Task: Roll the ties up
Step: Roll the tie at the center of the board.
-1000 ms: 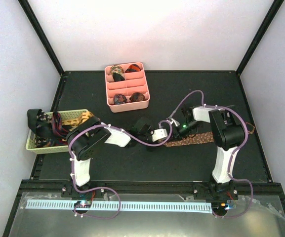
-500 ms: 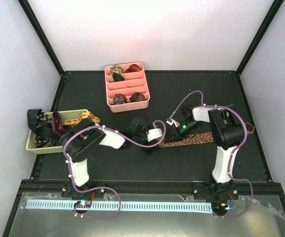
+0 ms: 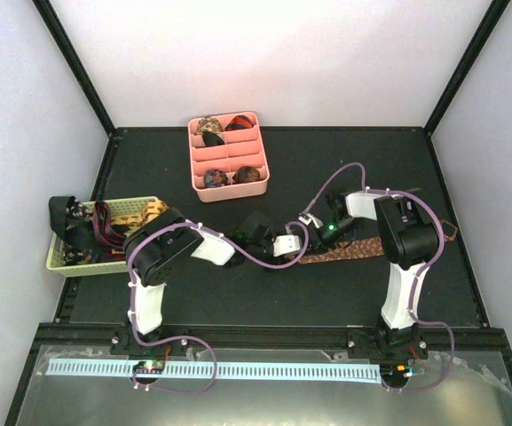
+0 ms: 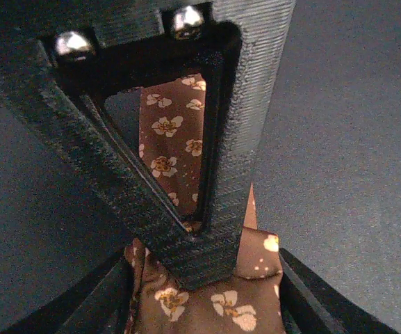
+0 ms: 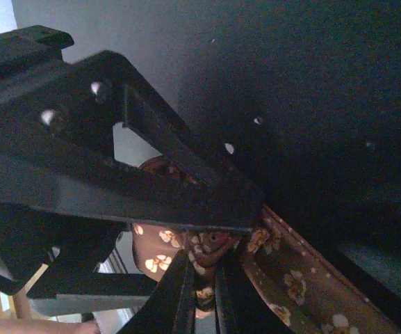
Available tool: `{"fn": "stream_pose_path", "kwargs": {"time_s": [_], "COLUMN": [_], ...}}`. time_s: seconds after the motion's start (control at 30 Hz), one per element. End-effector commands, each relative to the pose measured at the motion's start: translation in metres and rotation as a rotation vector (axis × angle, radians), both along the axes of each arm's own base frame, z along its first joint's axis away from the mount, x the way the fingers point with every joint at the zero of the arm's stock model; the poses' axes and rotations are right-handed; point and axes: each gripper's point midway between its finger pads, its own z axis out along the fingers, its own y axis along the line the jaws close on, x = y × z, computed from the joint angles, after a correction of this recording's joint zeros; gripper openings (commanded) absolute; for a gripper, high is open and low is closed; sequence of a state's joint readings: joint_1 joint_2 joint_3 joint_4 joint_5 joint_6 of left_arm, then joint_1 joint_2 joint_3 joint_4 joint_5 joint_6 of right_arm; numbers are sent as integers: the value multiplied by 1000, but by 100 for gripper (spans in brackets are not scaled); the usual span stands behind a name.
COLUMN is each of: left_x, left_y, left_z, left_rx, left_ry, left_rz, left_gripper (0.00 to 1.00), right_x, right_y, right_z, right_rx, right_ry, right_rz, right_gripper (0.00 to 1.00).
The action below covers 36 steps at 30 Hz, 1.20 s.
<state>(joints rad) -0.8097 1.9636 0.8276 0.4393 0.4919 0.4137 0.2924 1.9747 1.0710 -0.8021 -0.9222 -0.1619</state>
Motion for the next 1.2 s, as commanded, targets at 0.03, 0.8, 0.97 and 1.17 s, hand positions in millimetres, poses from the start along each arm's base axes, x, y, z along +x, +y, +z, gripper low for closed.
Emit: {"fn": "stream_pose_path", "kwargs": {"time_s": [0.03, 0.8, 0.97, 1.17], "left_x": [-21, 16, 32, 27], "left_y": [50, 65, 79, 74], "left_z": [-58, 74, 135, 133], "left_rx": [254, -130, -252, -236], "left_ry": [104, 5, -28, 135], "left_rz": [7, 143, 300, 227], "left_gripper": [41, 99, 99, 99], "right_x": [1, 1, 2, 7], "right_y": [11, 1, 2, 6], "right_z": [14, -44, -40, -29], "right_rx": [57, -156, -143, -112], "right_ry": [-22, -25, -46, -81], "right_rz": [10, 85, 85, 93], "right_gripper": [2, 2, 2, 2]}}
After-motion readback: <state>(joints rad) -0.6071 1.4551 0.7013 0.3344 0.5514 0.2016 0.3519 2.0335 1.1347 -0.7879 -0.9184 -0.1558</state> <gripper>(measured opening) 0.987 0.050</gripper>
